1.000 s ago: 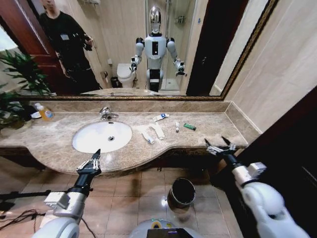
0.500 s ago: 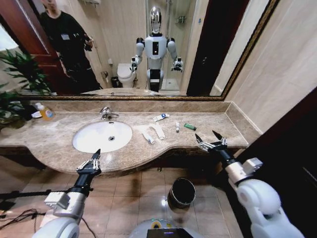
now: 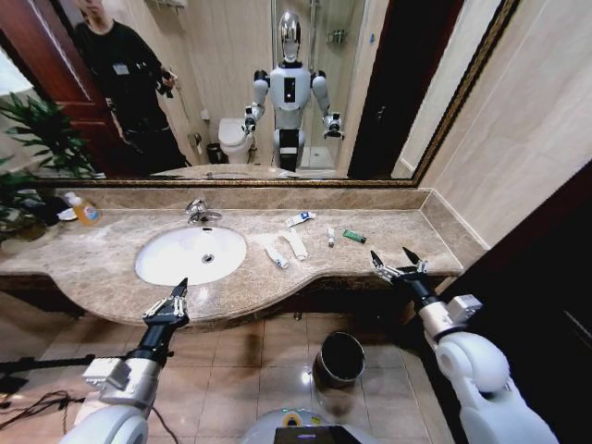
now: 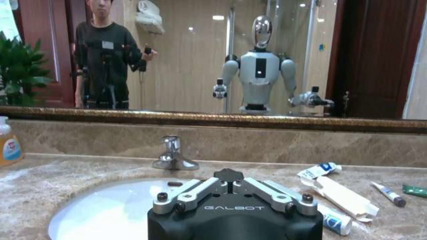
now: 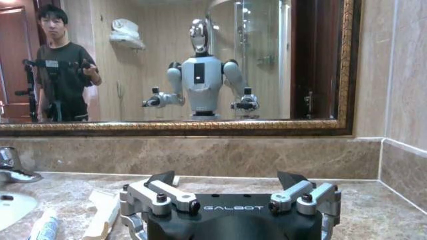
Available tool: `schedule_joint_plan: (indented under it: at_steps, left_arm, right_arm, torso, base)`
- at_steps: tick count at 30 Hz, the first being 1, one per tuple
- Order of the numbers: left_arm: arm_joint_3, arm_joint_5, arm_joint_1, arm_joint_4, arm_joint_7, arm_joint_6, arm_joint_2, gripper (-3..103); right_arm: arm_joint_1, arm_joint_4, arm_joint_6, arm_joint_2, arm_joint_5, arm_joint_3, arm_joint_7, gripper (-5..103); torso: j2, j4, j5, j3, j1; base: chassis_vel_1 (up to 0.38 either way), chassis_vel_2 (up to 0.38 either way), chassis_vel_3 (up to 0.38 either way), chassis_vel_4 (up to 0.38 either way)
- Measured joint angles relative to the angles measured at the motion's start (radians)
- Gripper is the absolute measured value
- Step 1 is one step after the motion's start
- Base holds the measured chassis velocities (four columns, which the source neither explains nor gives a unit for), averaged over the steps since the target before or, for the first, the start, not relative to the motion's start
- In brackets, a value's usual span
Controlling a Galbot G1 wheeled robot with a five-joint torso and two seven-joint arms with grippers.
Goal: Pick up the trash from the sink and place it in the trash bin.
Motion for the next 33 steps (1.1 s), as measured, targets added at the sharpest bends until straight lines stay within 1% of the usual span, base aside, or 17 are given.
schedule_joint_plan:
  at_steps: [7,9,10,13,16,19,20,23,24,27,28,31,33]
  left_arm:
    - [0.000,0.000,0.000,0.000,0.000,0.000,0.000,0]
    - [0.000,0.000,0.000,0.000,0.000,0.000,0.000,0]
    - [0.000,0.000,0.000,0.000,0.000,0.000,0.000,0]
    - [0.000,0.000,0.000,0.000,0.000,0.000,0.000,0]
    - [0.000,0.000,0.000,0.000,0.000,0.000,0.000,0]
    - [0.000,0.000,0.000,0.000,0.000,0.000,0.000,0]
    - [0.000,0.000,0.000,0.000,0.000,0.000,0.000,0]
    - [0.000,0.000,0.000,0.000,0.000,0.000,0.000,0]
    - [0.000,0.000,0.000,0.000,0.000,0.000,0.000,0]
    - [0.000,0.000,0.000,0.000,0.000,0.000,0.000,0]
    - [0.000,0.000,0.000,0.000,0.000,0.000,0.000,0]
    - [0.000,0.000,0.000,0.000,0.000,0.000,0.000,0]
    - [0.000,0.000,0.000,0.000,0.000,0.000,0.000,0]
  right_arm:
    - [0.001,-0.017,0.008,-0.008,0.000,-0.008,-0.040,100]
    - [0.007,-0.024,0.002,-0.010,0.001,-0.009,-0.071,100]
    - [0.007,-0.024,0.002,-0.010,0.001,-0.009,-0.071,100]
    - [0.022,-0.048,-0.005,-0.017,0.005,-0.008,-0.103,100]
    - [0.041,-0.065,-0.021,-0.026,0.006,-0.009,-0.111,100]
    - [0.084,-0.100,-0.064,-0.054,0.020,-0.015,-0.130,100]
    - [0.084,-0.100,-0.064,-0.054,0.020,-0.015,-0.130,100]
    - [0.154,-0.159,-0.101,-0.089,0.027,-0.027,-0.169,100]
    - [0.154,-0.159,-0.101,-0.089,0.027,-0.027,-0.169,100]
    - [0.240,-0.249,-0.129,-0.132,0.038,-0.036,-0.220,100]
    - [0.240,-0.249,-0.129,-0.132,0.038,-0.036,-0.220,100]
    - [0.324,-0.349,-0.143,-0.167,0.036,-0.053,-0.282,100]
    - [0.350,-0.375,-0.155,-0.174,0.042,-0.067,-0.288,100]
  torso:
    - [0.000,0.0000,0.0001,0.000,0.000]
    - [0.000,0.0000,0.0000,0.000,0.000]
    - [0.000,0.0000,0.0000,0.000,0.000]
    - [0.000,-0.0001,0.0001,0.000,0.000]
    - [0.000,-0.0001,0.0002,0.000,0.000]
    - [0.000,0.0000,0.0000,0.000,0.000]
    - [0.000,0.0000,0.0000,0.000,0.000]
    - [0.000,0.0000,0.0002,0.000,0.000]
    - [0.000,0.0000,0.0002,0.000,0.000]
    - [0.000,0.0001,0.0001,0.000,0.000]
    - [0.000,0.0001,0.0001,0.000,0.000]
    - [0.000,-0.0001,0.0000,0.000,0.000]
    - [0.000,-0.0001,0.0002,0.000,0.000]
  base:
    - [0.000,0.000,0.000,0.000]
    - [0.000,0.000,0.000,0.000]
    - [0.000,0.000,0.000,0.000]
    - [0.000,0.000,0.000,0.000]
    - [0.000,0.000,0.000,0.000]
    - [0.000,0.000,0.000,0.000]
    - [0.000,0.000,0.000,0.000]
    - [0.000,0.000,0.000,0.000]
    - [0.000,0.000,0.000,0.000]
    - [0.000,0.000,0.000,0.000]
    - [0.000,0.000,0.000,0.000]
    - [0.000,0.000,0.000,0.000]
    - [0.000,0.000,0.000,0.000]
